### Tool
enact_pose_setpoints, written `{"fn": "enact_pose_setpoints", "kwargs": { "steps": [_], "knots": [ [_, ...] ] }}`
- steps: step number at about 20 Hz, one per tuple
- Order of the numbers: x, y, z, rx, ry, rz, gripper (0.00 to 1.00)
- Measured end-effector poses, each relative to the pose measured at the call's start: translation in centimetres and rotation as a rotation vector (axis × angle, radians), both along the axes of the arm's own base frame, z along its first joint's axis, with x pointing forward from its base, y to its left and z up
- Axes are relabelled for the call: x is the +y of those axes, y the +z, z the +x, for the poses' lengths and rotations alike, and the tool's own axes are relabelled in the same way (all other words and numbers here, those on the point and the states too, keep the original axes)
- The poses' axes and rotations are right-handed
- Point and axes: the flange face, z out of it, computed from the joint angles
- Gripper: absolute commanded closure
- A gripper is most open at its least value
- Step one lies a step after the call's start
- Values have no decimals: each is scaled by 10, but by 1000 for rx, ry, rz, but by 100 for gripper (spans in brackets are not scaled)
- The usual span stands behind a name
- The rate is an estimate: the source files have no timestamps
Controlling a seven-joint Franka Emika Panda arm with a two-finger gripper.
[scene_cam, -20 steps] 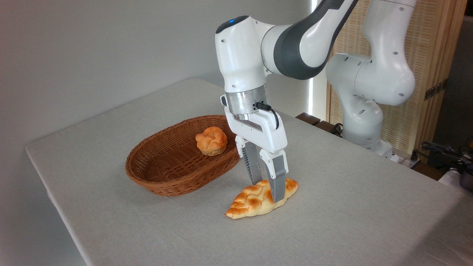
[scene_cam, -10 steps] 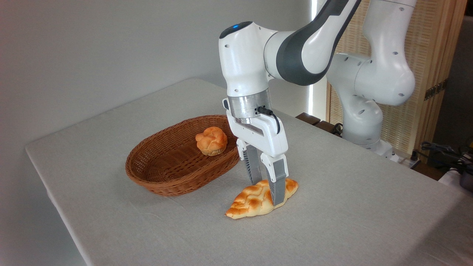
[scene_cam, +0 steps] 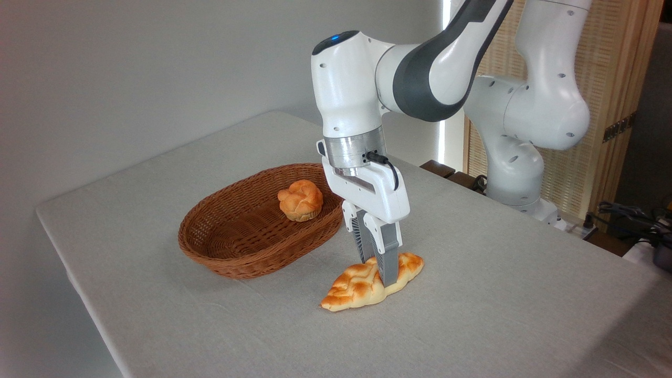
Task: Put bread into the basket
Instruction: 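Lift the braided roll and carry it into the wicker basket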
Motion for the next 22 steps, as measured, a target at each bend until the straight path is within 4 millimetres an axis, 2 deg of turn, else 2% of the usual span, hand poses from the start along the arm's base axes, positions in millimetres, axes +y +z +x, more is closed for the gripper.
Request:
{"fn": "enact_pose_setpoints", "kwargs": {
  "steps": [3,5,7,9,11,13,16,18,20,21,22],
  "knots": [
    [0,19,9,-29,30,-33,57],
    [0,49,18,-19,73,-63,57],
    [-3,92,27,-6,114,-109,57],
    [-21,132,35,-26,115,-163,57],
    [-52,151,42,-54,128,-194,56],
    [-92,149,48,-57,181,-198,56],
    [-153,119,54,-20,236,-181,56],
    [-177,98,63,-10,262,-188,54],
    [-189,83,73,-17,276,-207,44],
    [-191,78,78,-22,278,-211,35],
    [-191,73,81,-25,273,-206,16]
  ]
}}
